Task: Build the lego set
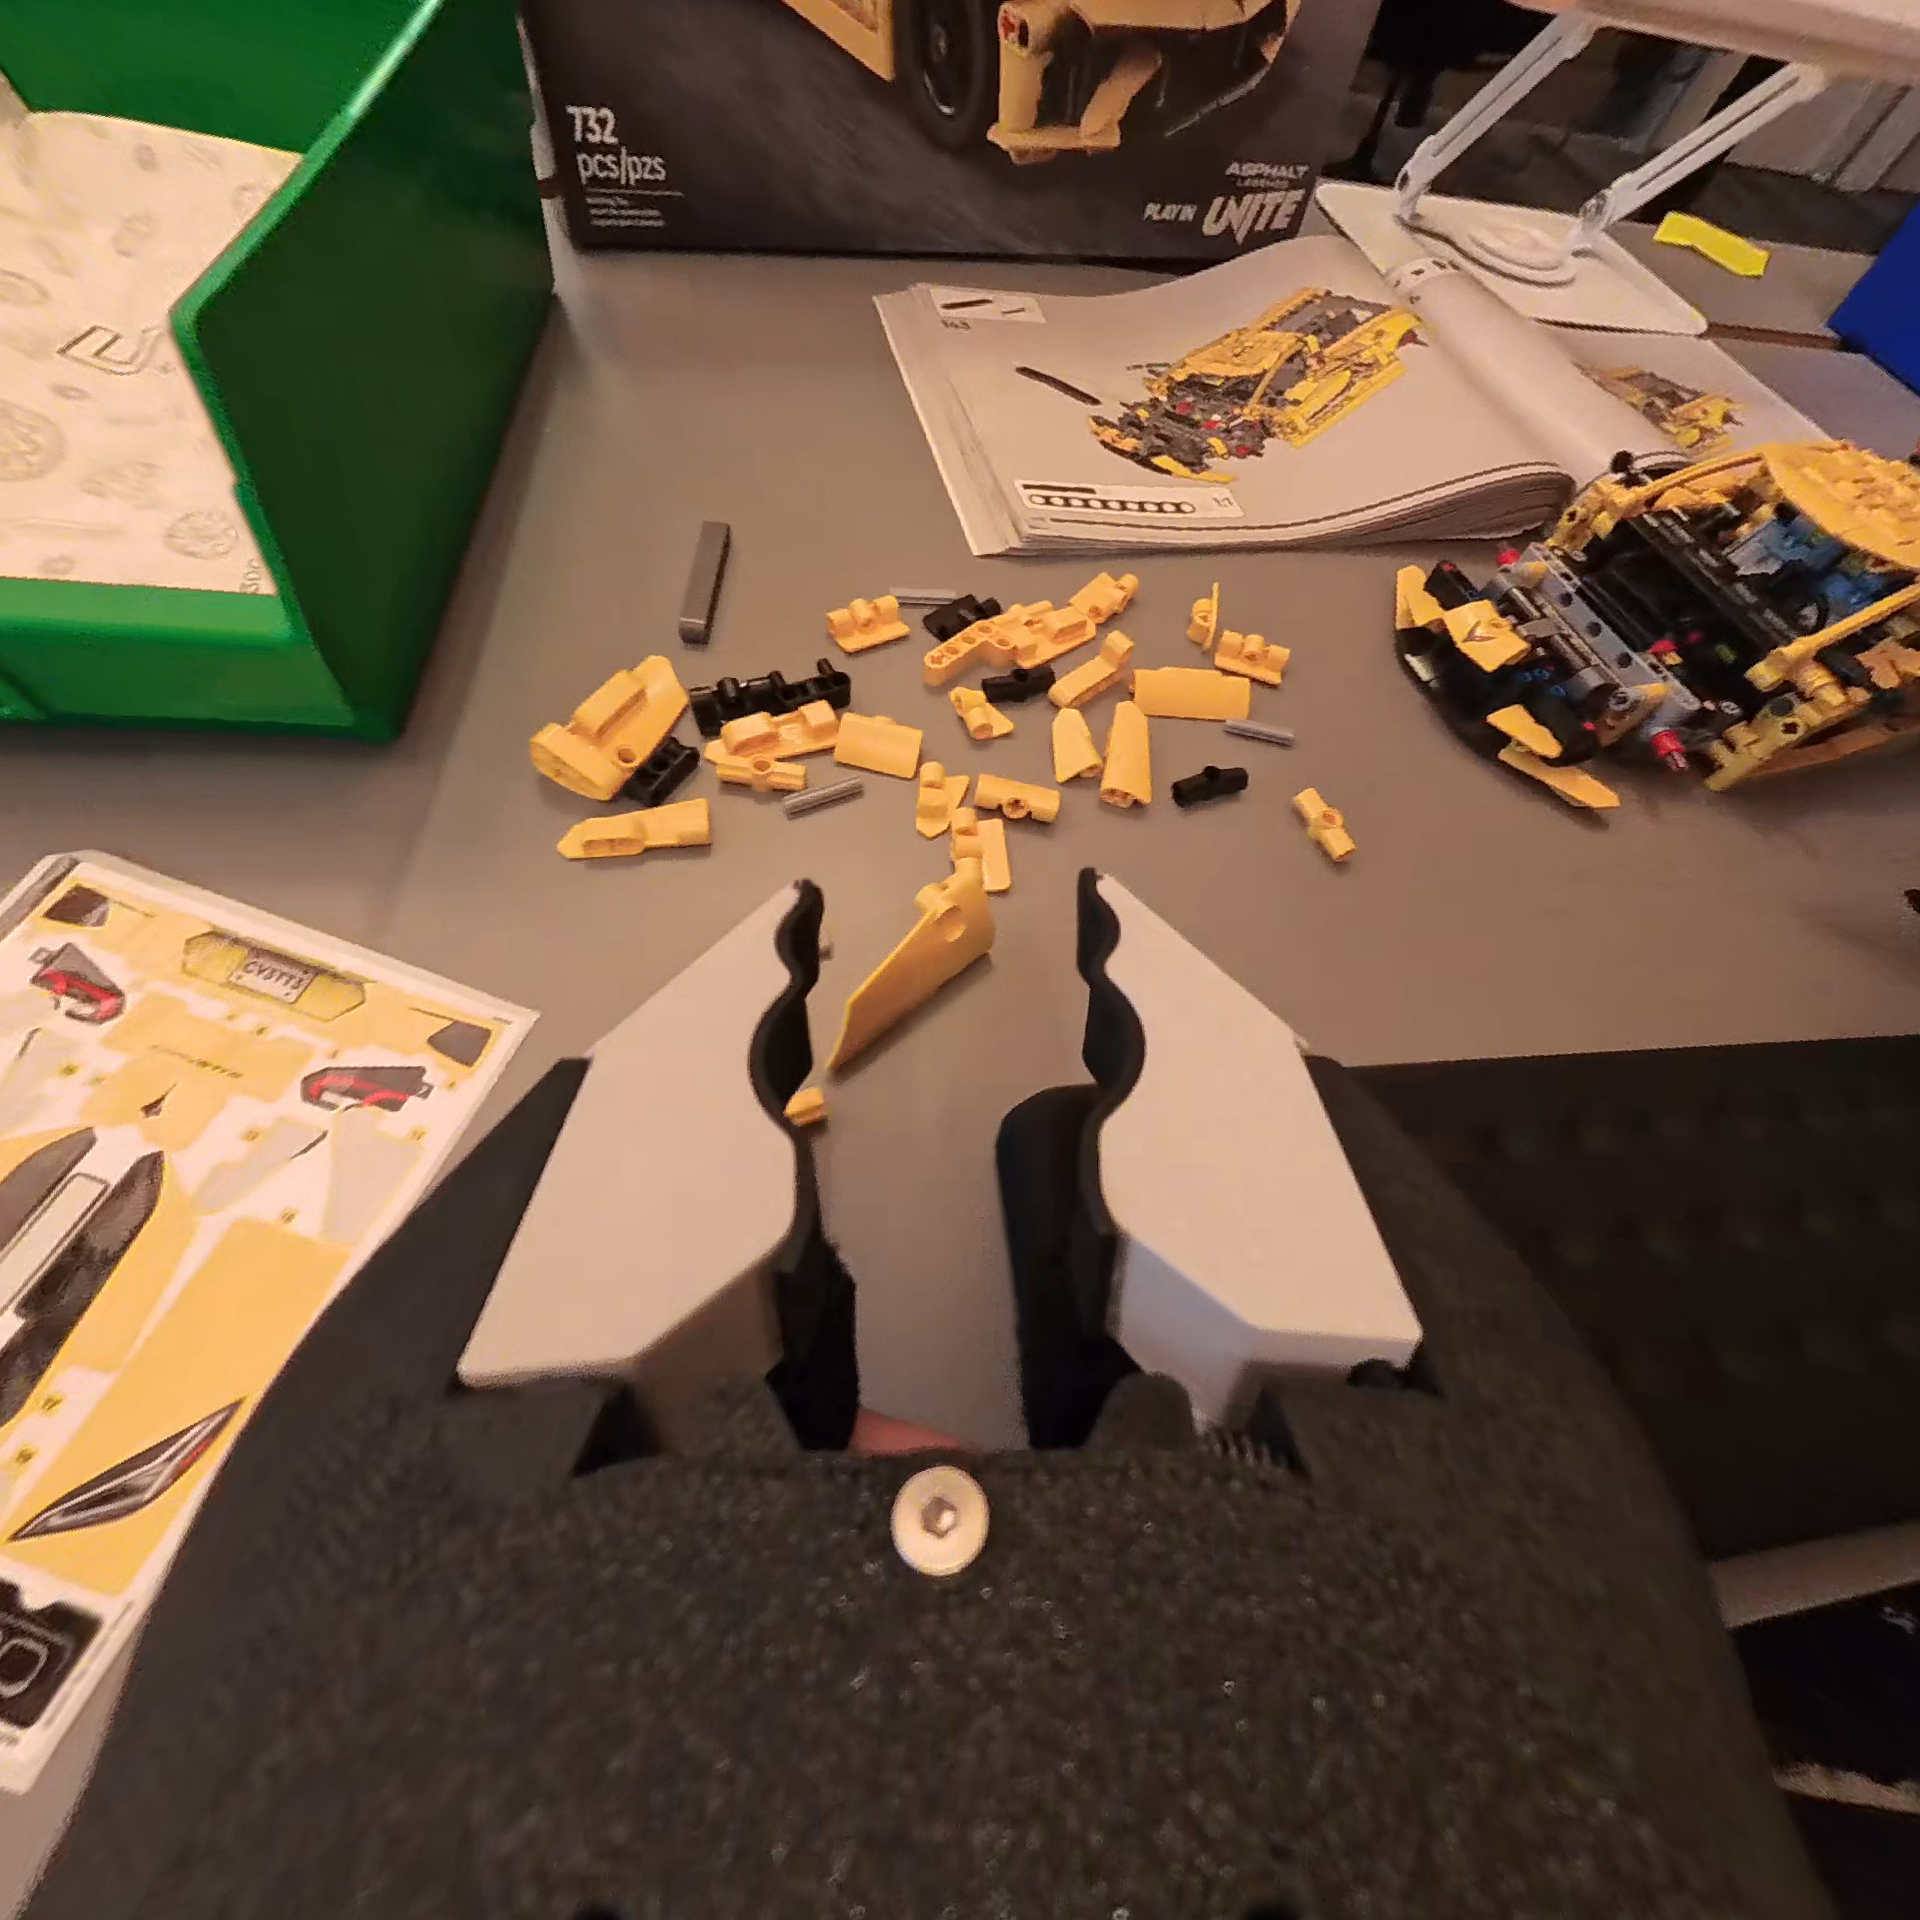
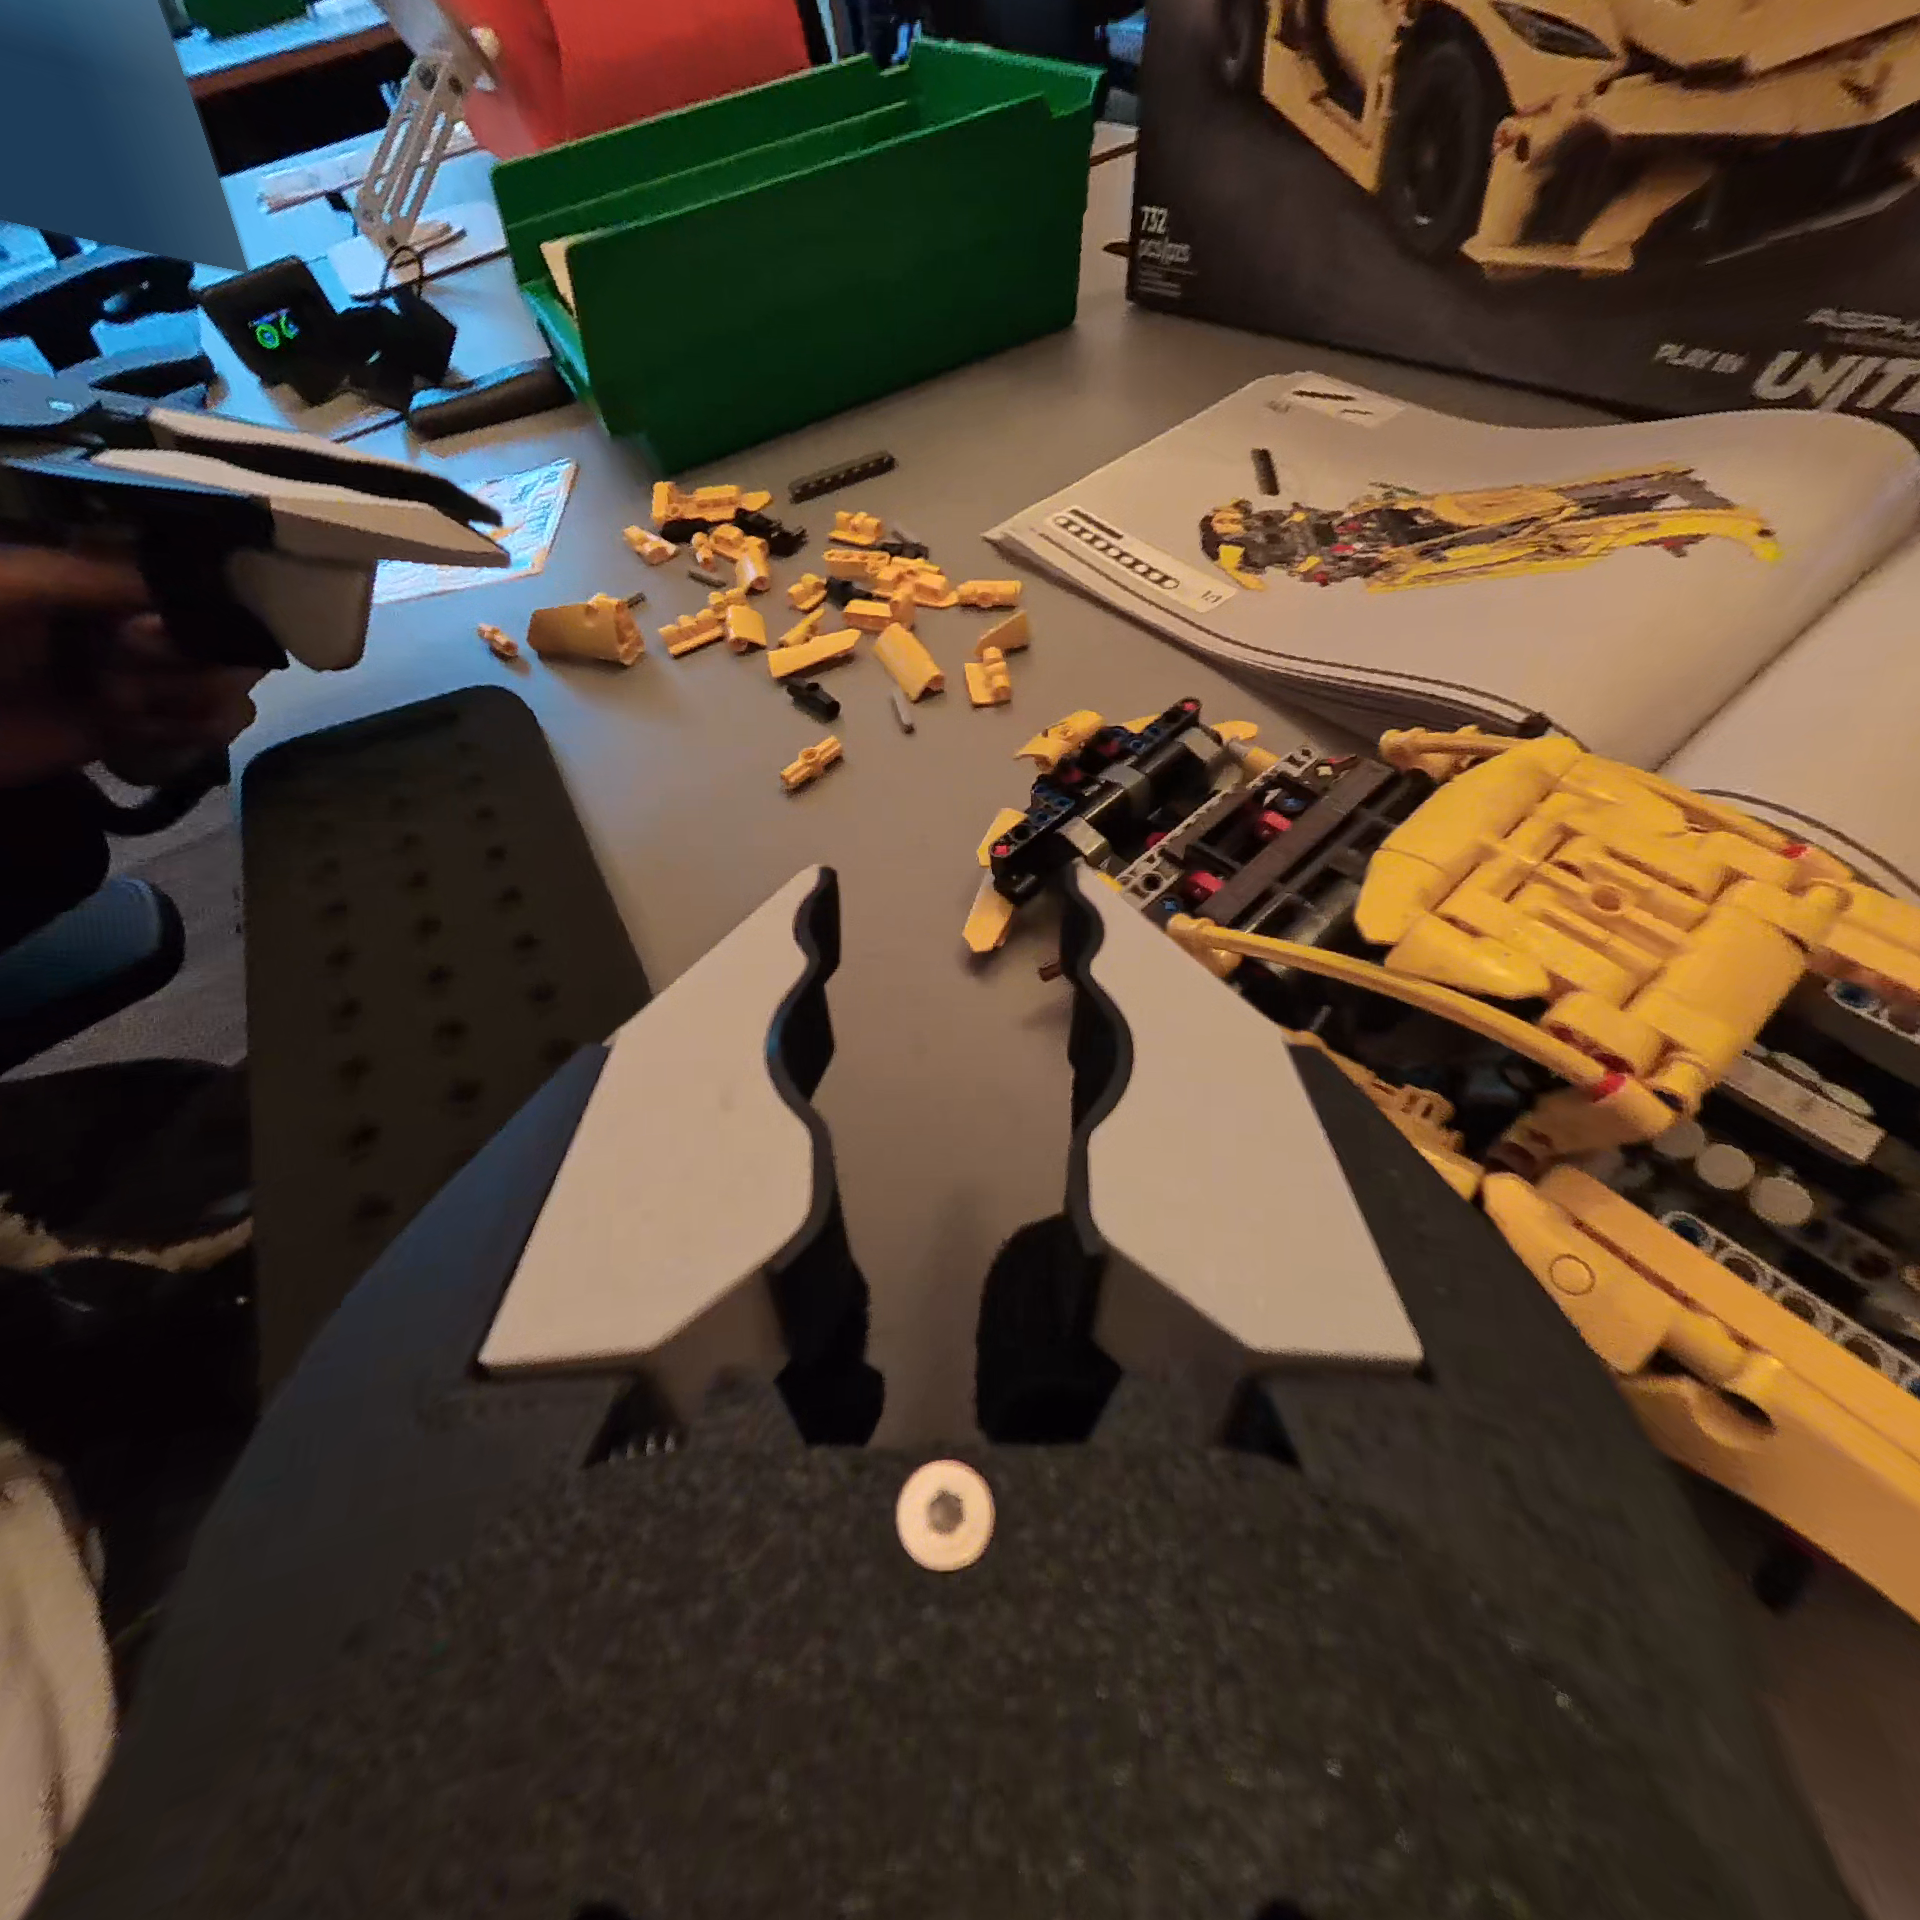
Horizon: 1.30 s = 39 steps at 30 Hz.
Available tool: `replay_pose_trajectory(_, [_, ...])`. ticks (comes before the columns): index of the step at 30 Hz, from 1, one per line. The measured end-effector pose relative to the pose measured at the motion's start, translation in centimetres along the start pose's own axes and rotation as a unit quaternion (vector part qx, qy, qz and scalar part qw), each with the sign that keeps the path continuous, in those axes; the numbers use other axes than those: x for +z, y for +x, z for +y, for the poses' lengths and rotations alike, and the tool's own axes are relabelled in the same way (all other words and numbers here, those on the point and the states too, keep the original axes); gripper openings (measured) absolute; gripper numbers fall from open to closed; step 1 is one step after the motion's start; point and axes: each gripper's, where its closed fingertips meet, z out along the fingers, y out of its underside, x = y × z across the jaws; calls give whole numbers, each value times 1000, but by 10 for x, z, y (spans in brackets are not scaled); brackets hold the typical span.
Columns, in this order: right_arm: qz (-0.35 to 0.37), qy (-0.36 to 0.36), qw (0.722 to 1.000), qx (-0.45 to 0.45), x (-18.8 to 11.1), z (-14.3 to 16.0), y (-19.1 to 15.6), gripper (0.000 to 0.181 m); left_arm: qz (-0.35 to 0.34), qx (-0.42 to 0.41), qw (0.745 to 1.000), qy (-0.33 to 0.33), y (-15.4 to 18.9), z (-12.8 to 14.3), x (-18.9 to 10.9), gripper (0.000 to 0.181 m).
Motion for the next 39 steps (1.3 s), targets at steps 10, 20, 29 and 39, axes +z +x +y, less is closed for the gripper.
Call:
replay_pose_trajectory(10, [-13, 8, 999, 35, -1, 1, 7, 40, -10, -9, 1000, -8, -10, 8, 2, 50])
replay_pose_trajectory(20, [-19, 1, 999, 37, 2, 4, 6, 39, -2, -28, 1000, -7, -12, 8, 2, 50])
replay_pose_trajectory(29, [-21, -4, 999, 39, 3, 6, 5, 39, -14, -29, 999, -11, -20, 11, 2, 50])
replay_pose_trajectory(39, [-20, -2, 999, 42, 2, 5, 6, 37, -12, -35, 999, -17, -21, 14, 3, 50])
